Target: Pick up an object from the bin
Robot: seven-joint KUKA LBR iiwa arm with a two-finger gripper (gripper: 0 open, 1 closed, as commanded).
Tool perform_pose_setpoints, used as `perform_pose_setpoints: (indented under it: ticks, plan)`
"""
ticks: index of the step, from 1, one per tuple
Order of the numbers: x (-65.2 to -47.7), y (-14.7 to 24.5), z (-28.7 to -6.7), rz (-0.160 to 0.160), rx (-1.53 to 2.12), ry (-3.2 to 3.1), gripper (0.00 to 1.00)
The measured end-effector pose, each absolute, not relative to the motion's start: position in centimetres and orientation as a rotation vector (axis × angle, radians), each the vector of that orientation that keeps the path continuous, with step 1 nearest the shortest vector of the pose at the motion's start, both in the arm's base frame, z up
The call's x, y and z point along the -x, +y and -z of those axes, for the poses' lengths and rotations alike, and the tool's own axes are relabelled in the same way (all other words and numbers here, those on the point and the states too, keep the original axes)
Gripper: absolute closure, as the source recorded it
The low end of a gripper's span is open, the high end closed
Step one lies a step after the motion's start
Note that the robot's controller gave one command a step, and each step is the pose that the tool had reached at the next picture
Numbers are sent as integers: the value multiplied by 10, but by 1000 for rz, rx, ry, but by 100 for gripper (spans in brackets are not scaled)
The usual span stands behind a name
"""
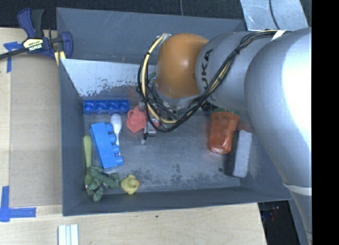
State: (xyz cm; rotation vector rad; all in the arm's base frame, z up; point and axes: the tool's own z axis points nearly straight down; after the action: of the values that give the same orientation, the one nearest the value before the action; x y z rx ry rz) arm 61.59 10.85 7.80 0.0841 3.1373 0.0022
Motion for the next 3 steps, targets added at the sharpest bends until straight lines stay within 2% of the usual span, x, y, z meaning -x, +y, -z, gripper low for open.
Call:
perform_pose_setpoints:
  ticks: [1, 2, 3]
  plan:
    - [-613, 109, -61, -3, -100, 3135, 0]
    - [-614, 139, -91, -2, -21, 3137, 100]
    - [-614, 139, -91, -3, -22, 3137, 100]
